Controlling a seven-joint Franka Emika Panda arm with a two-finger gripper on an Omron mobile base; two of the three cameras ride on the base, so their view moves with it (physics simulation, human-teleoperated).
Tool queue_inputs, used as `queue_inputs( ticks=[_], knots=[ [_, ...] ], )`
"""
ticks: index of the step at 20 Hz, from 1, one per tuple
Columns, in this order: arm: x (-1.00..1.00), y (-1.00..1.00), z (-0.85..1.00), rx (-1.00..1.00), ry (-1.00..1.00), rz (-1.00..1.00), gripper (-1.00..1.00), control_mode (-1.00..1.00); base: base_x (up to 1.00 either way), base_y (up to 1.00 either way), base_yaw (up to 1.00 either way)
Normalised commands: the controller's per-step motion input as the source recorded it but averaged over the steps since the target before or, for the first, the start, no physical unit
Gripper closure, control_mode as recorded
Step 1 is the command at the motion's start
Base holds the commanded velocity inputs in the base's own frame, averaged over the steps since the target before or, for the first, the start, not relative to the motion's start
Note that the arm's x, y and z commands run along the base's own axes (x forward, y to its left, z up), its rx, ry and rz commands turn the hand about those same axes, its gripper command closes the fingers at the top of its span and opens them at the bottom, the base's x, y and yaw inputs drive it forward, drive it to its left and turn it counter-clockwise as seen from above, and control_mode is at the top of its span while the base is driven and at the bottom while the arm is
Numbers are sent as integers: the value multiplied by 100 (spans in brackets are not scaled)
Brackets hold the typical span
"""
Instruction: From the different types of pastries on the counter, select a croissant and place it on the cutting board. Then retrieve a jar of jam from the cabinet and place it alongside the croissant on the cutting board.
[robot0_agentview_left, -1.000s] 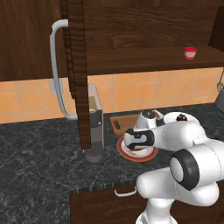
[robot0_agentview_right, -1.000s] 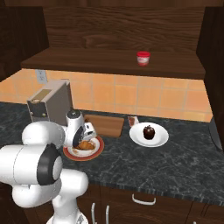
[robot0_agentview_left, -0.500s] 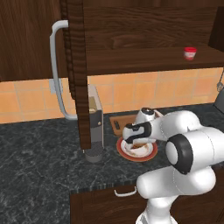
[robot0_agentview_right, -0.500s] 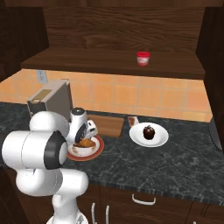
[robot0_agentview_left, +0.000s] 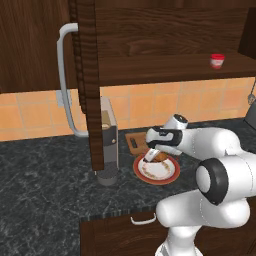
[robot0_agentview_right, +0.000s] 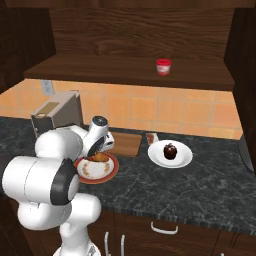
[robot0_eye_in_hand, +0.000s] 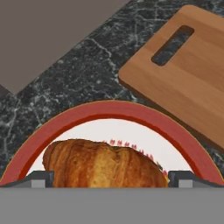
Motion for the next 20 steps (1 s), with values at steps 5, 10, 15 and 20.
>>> queue_inputs(
  ticks=[5, 10, 15, 20],
  knots=[
    [25, 21, 43, -15, 10, -7, 100, -100, 0, 0, 0],
    [48, -8, 10, -7, 1, -7, 100, -100, 0, 0, 0],
    [88, -49, 0, 0, 0, 0, 100, -100, 0, 0, 0],
    [62, -10, 0, 0, 0, 0, 100, -100, 0, 0, 0]
  ],
)
